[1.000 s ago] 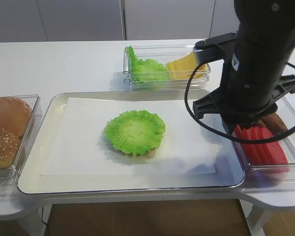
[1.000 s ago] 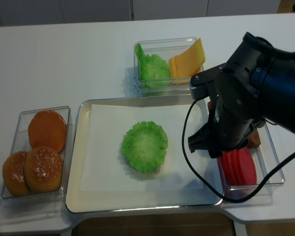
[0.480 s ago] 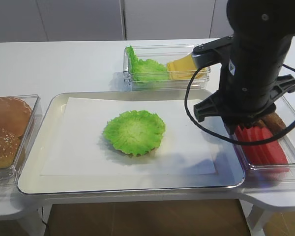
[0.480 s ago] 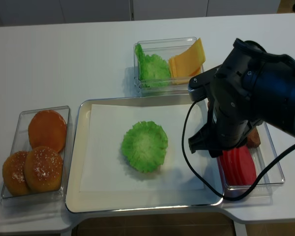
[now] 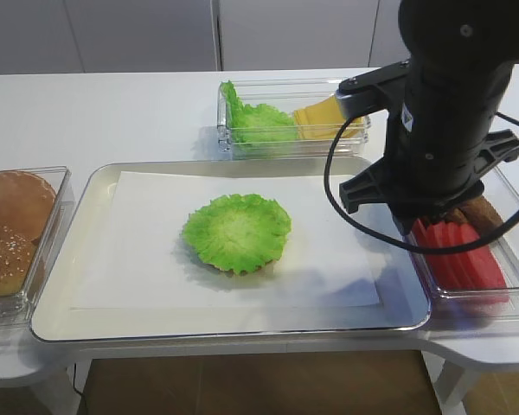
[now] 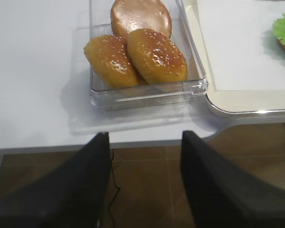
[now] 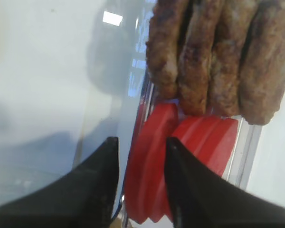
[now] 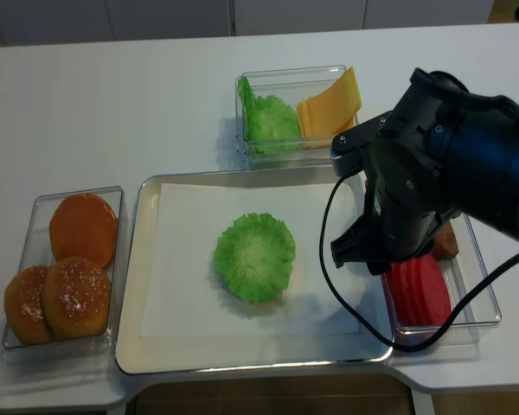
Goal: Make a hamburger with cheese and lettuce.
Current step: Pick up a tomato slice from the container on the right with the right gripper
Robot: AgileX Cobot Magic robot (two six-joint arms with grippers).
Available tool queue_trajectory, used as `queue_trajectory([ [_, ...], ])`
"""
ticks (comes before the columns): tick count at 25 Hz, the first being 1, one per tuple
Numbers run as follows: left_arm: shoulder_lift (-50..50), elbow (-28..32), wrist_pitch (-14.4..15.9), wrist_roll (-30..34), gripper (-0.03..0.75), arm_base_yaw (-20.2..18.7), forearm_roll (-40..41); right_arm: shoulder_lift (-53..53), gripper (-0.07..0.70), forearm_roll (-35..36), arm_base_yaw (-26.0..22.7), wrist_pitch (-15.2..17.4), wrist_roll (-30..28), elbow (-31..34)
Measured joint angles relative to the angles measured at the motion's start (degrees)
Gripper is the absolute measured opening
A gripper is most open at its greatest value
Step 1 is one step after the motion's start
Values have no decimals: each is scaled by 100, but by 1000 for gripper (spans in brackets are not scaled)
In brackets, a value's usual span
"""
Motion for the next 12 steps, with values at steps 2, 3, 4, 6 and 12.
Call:
queue_trajectory([
  [2,0,0,0,0,358,0,0,0,251,0,0,0,0,0],
  [3,0,0,0,0,358,0,0,0,250,0,0,0,0,0],
  [4,0,0,0,0,358,0,0,0,250,0,0,-16,0,0],
  [6,0,0,0,0,358,0,0,0,251,0,0,-62,0,0],
  [12,0,0,0,0,358,0,0,5,250,-89,0,-102,0,0],
])
